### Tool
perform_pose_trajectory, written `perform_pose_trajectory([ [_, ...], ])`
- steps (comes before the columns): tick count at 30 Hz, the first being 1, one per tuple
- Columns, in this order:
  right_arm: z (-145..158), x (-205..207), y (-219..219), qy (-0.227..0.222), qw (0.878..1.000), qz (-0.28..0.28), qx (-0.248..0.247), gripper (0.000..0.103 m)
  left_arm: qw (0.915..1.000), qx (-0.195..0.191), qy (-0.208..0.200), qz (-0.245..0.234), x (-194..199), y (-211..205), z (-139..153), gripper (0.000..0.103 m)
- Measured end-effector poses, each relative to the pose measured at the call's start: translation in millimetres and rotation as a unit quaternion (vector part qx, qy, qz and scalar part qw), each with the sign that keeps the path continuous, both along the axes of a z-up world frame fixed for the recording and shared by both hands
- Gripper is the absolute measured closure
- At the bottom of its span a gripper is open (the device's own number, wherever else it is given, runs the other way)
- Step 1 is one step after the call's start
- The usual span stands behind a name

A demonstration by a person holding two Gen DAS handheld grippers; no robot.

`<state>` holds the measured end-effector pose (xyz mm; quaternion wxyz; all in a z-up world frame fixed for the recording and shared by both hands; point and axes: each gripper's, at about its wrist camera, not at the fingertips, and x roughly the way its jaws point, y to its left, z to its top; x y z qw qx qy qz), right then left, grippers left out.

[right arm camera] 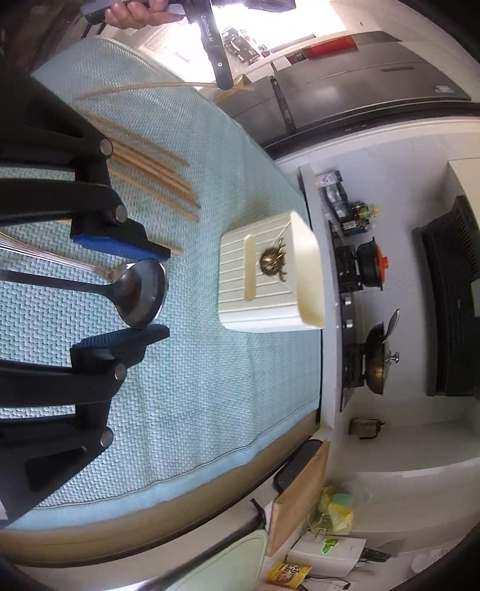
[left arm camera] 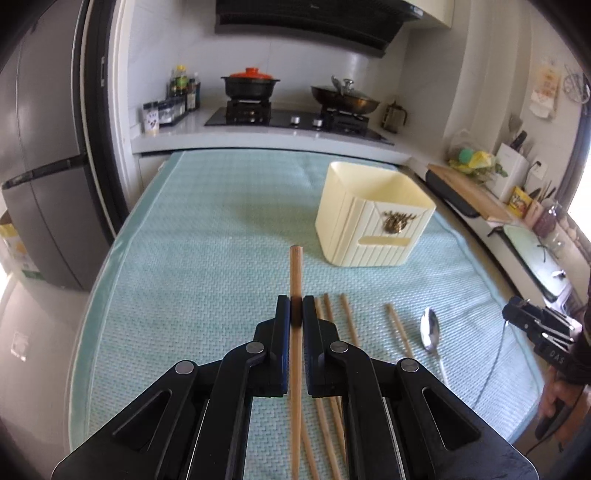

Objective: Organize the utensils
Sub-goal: 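Close the left tool on one wooden chopstick while the right tool grasps the smaller spoon, then carry the chopstick and spoon over the cream holder and release both inside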

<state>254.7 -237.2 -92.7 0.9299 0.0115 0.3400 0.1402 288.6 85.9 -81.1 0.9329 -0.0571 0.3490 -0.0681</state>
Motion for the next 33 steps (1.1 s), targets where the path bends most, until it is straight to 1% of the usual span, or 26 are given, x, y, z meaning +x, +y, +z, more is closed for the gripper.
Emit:
perform_pose_trajectory([
  [3,18,-12,2,-0.023,1.000,0.011,0.001,0.068,0.9998,-0.005,-0.017,-0.005,-3,6,15,0.099],
  [6,29,-19,4,-0.038,0.999,0.015,0.002,0.068,0.9995,-0.016,-0.027,-0.009,-8,7,23,0.099],
  [9,34,-22,5,-0.045,0.999,0.016,0.004,0.068,0.9990,-0.027,-0.032,-0.012,-12,8,26,0.099],
  [13,39,-22,6,-0.051,0.999,0.016,0.001,0.068,0.9989,-0.029,-0.035,-0.014,-10,7,28,0.099],
  [18,49,-22,3,-0.061,0.998,0.016,-0.001,0.068,0.9979,-0.053,-0.033,-0.017,-7,11,34,0.099],
  [27,77,-20,4,-0.089,0.996,0.027,-0.014,0.068,0.9972,-0.052,-0.047,-0.023,1,8,51,0.099],
  [30,86,-14,5,-0.096,0.995,0.032,-0.022,0.068,0.9970,-0.052,-0.050,-0.027,9,5,59,0.099],
  [33,98,-4,6,-0.103,0.994,0.038,-0.025,0.068,0.9964,-0.055,-0.057,-0.030,22,4,73,0.099],
])
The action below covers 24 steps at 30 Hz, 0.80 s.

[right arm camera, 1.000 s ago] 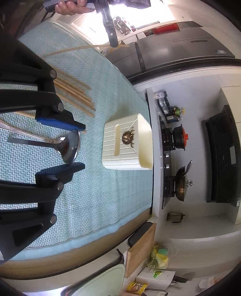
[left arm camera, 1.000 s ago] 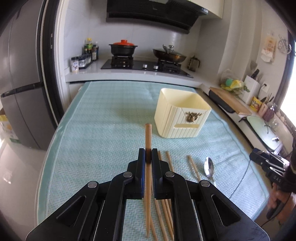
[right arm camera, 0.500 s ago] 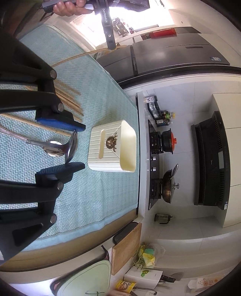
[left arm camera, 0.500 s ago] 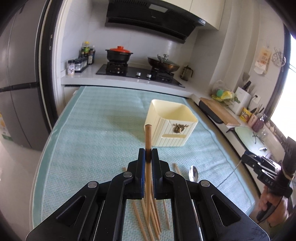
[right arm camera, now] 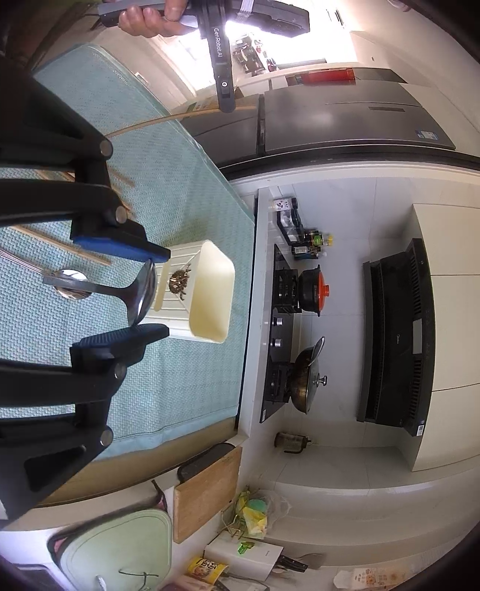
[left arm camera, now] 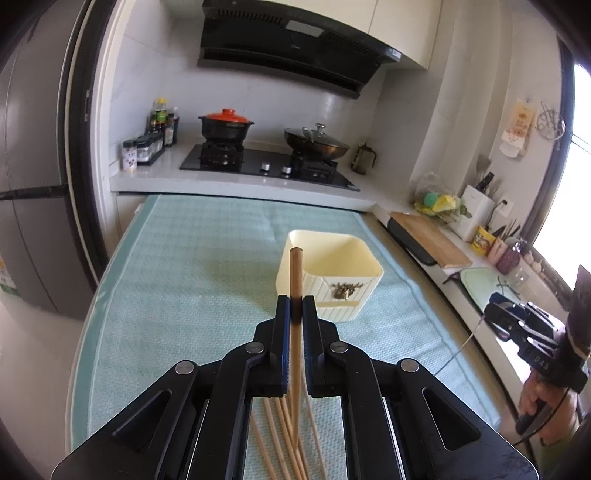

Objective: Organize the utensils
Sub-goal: 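Carry the chopstick and spoon over the cream holder and release both inside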

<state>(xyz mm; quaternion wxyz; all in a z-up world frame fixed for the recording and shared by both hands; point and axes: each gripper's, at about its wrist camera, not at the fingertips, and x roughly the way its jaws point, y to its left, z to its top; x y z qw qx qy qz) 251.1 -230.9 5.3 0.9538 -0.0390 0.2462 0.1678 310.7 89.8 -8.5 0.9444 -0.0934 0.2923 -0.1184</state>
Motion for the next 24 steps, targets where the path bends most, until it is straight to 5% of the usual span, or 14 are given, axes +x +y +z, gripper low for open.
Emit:
perform_pose_trajectory([
  [14,72,125,18,-0.026,1.000,-0.001,0.013,0.068,0.9994,0.006,-0.035,0.003,126,-29,75,0.099],
  [24,12,249,34,0.062,0.998,-0.002,0.019,0.068,0.9996,0.018,0.006,0.023,229,-67,32,0.099],
])
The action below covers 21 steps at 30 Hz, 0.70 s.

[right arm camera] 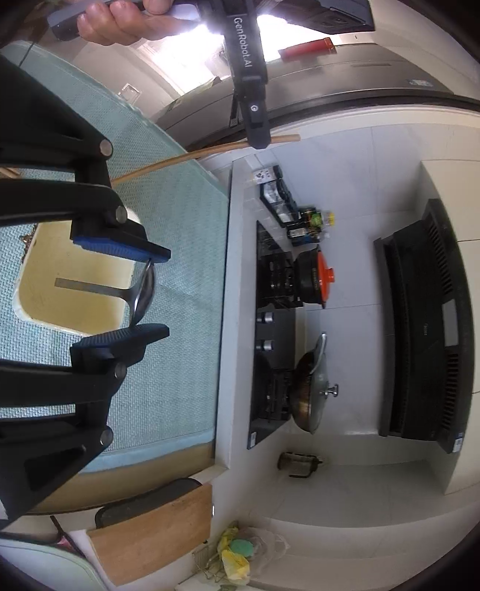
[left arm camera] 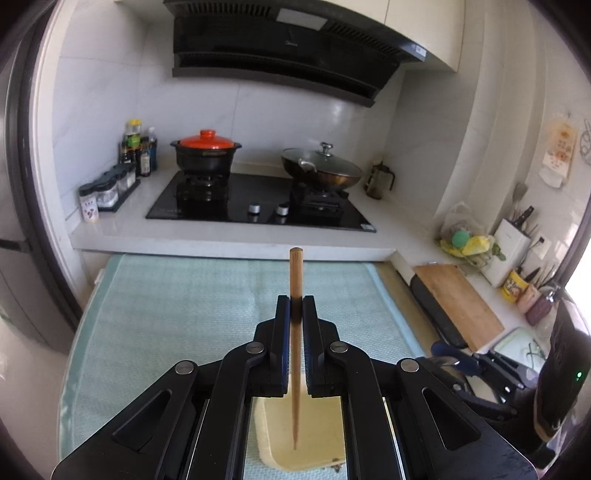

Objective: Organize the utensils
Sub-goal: 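Carry the chopstick and spoon over the cream holder and release both inside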

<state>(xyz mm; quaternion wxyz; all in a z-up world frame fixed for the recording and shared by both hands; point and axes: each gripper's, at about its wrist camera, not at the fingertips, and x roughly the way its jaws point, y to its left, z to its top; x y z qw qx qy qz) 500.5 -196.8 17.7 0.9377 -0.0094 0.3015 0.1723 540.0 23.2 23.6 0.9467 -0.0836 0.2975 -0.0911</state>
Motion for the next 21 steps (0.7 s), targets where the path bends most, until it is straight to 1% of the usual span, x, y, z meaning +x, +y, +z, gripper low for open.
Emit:
perform_pose_trajectory([
  [4,-38,30,5,0.044,0.999,-0.001,-0.012,0.068,0.9993,-0.006,0.034,0.011,27,-3,-37,0.099],
  [7,-56,42,7,0.067,0.998,-0.003,-0.013,0.068,0.9983,0.002,0.057,0.013,39,-7,-62,0.099],
  [9,-65,48,7,0.079,0.997,-0.006,-0.018,0.068,0.9976,0.010,0.068,0.012,43,-10,-72,0.099],
  [12,-75,55,7,0.091,0.995,-0.010,-0.027,0.068,0.9967,0.024,0.077,0.007,48,-16,-82,0.099],
  [14,-80,59,4,0.098,0.995,-0.015,-0.027,0.069,0.9968,0.033,0.072,0.008,50,-19,-84,0.098],
  [17,-82,65,2,0.108,0.994,-0.024,-0.025,0.068,0.9960,0.036,0.081,0.013,52,-18,-84,0.097],
  [18,-83,67,2,0.111,0.993,-0.027,-0.026,0.068,0.9959,0.035,0.082,0.015,53,-17,-84,0.095],
  [19,-84,70,2,0.115,0.993,-0.029,-0.029,0.061,0.9958,0.033,0.083,0.017,53,-16,-84,0.089],
  [20,-84,70,2,0.116,0.992,-0.032,-0.032,0.049,0.9957,0.032,0.084,0.020,54,-15,-83,0.085],
  [21,-82,70,1,0.113,0.992,-0.034,-0.032,0.046,0.9958,0.030,0.083,0.023,50,-12,-80,0.077],
])
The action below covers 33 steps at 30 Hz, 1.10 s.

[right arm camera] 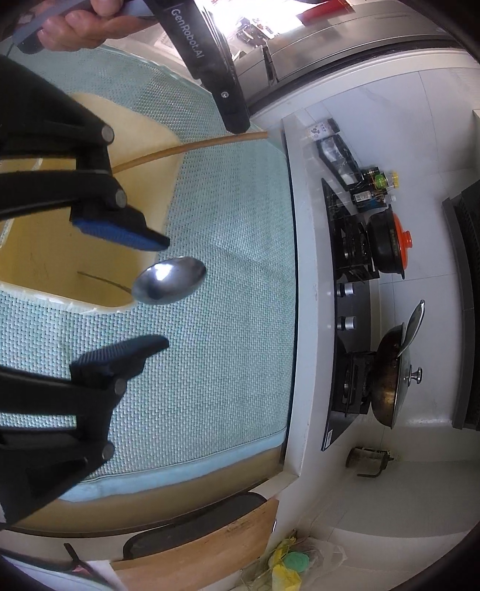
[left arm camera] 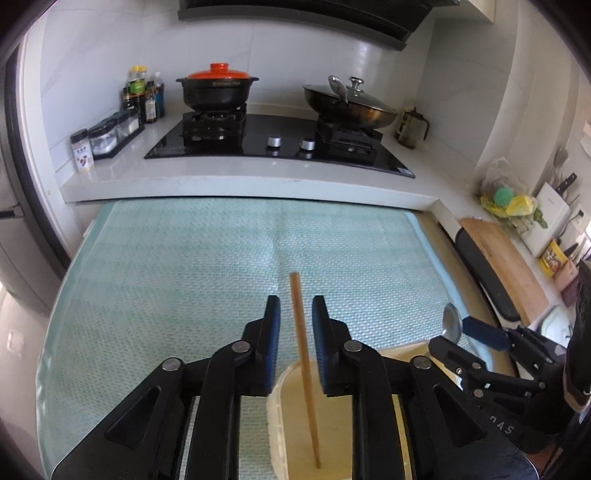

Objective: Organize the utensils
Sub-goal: 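Carry the chopstick and spoon over the cream holder and release both inside, then withdraw both open tools back over the remaining utensils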

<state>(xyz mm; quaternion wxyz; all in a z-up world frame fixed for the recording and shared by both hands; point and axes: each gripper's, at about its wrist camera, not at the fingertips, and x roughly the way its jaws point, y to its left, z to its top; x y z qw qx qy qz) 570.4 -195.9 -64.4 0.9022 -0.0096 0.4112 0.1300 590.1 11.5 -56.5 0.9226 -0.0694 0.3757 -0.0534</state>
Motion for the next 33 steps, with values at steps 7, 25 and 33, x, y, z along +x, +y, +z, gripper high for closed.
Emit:
perform_pose_trajectory([
  [7,48,-64,-28,-0.080,0.997,-0.021,0.002,0.044,0.9985,0.018,-0.052,0.009,-82,37,40,0.043],
  [25,-3,-369,-69,-0.145,0.987,-0.001,-0.070,0.018,0.9936,-0.023,-0.087,0.067,-380,110,-11,0.008],
  [33,-42,-415,-44,-0.141,0.988,0.008,-0.064,0.014,0.9943,-0.066,-0.045,0.071,-387,87,-77,0.008],
])
